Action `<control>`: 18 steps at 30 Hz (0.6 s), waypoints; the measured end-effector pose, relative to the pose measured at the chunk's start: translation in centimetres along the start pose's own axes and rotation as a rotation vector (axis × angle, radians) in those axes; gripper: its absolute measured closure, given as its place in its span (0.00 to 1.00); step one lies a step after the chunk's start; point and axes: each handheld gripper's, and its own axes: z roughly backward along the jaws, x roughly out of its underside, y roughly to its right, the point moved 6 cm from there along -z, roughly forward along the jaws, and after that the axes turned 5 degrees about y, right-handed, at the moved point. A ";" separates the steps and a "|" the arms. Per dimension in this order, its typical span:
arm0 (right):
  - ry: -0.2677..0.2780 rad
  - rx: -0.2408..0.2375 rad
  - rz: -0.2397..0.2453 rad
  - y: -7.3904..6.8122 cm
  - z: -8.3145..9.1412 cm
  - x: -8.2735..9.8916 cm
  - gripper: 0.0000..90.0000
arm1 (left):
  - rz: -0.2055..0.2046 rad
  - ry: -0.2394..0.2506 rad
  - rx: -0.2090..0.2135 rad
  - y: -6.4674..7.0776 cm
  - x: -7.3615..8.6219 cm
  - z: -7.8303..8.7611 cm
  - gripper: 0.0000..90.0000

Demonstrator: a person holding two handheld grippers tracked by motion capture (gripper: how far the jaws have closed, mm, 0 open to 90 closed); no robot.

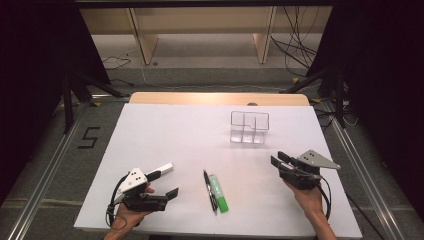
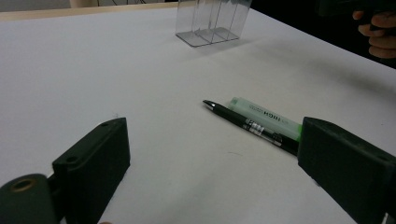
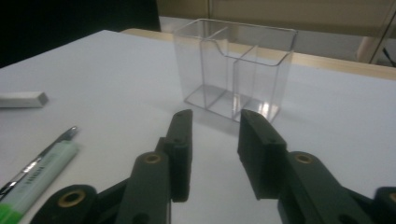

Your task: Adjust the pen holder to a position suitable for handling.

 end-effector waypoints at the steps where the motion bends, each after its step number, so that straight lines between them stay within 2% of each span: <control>1: -0.006 0.010 0.005 0.3 -0.2 -0.1 0.76 | -0.001 0.002 -0.002 0.0 0.0 0.0 0.10; 6: -0.030 0.041 -0.010 1.9 -1.7 -0.2 0.90 | -0.001 -0.001 -0.017 -0.2 0.0 0.0 0.10; 10: -0.063 0.061 -0.059 3.3 -3.4 -0.1 0.97 | -0.005 -0.011 -0.022 -0.3 0.0 -0.1 0.10; 15: -0.117 0.116 -0.074 5.1 -5.7 0.1 1.00 | 0.000 -0.010 -0.030 -0.4 0.0 -0.2 0.10; 18: -0.128 0.138 -0.086 6.1 -6.9 -0.1 1.00 | 0.000 -0.011 -0.032 -0.5 0.0 -0.1 0.10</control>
